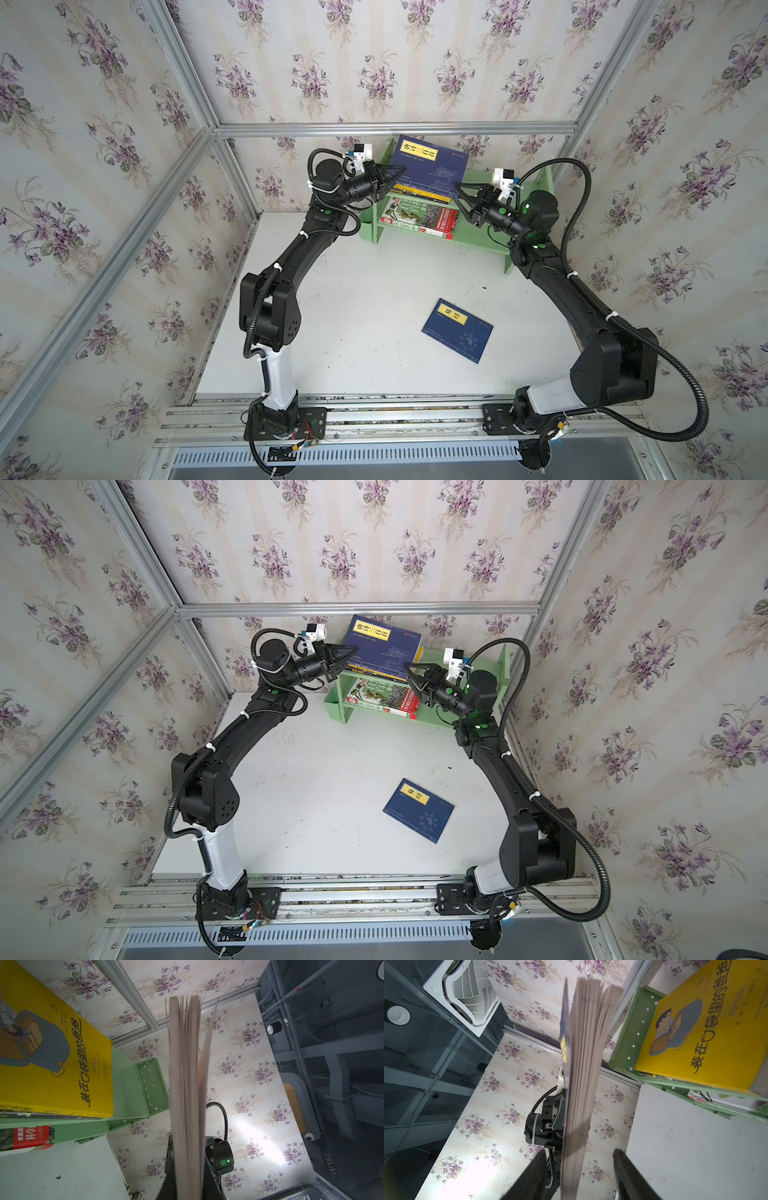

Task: Stacking books/files
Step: Pass the book, then place the book at the bookshelf.

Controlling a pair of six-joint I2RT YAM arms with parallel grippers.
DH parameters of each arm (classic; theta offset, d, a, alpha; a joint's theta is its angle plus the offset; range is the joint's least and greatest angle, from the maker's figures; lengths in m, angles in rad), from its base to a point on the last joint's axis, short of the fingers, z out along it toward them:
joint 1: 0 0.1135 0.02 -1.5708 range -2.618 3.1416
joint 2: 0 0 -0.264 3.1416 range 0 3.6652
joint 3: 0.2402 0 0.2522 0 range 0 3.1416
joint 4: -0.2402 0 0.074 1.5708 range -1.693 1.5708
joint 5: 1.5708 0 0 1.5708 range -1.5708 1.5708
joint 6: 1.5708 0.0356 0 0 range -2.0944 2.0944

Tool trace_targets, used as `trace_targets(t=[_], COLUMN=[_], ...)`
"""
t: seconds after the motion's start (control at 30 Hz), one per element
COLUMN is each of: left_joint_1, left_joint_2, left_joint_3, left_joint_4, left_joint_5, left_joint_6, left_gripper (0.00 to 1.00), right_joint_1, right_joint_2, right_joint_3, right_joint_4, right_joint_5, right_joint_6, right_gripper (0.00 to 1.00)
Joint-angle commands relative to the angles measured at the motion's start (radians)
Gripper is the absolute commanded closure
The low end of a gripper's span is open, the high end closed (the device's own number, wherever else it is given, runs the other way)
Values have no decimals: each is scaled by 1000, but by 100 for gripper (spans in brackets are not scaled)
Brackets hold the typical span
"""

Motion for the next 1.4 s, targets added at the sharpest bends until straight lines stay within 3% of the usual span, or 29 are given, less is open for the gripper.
trace_targets(t=[0.0, 0.13, 0.37, 0.5, 0.6, 0.83, 1.07, 1.37], left_joint_1=[-3, -5, -5, 0, 10, 58, 78, 75], left_joint_2=[2, 19, 26, 37, 7, -152, -241, -184], left_joint_3=[14, 41, 55, 79, 43, -125, -247, -212], left_joint_4=[58, 46, 13, -14, -40, -296, -451, -484], left_joint_5=[10, 17, 7, -17, -70, -263, -443, -485], left_joint_6=[-13, -10, 13, 22, 56, 280, 383, 403], left_gripper=[97, 97, 93, 64, 29, 1, 1, 0], right_joint_1=[3, 3, 4, 4, 3, 4, 7, 53], right_joint_2=[15, 39, 87, 102, 123, 173, 238, 365], right_joint_3=[36, 49, 100, 123, 155, 252, 371, 585], right_joint_4=[18, 21, 29, 28, 44, 16, -223, -535], right_joint_5=[-42, -45, -67, -35, -5, 60, 107, 180], right_joint_6=[-7, 16, 34, 36, 41, 4, -148, -366], right_gripper=[63, 82, 96, 100, 100, 100, 100, 100])
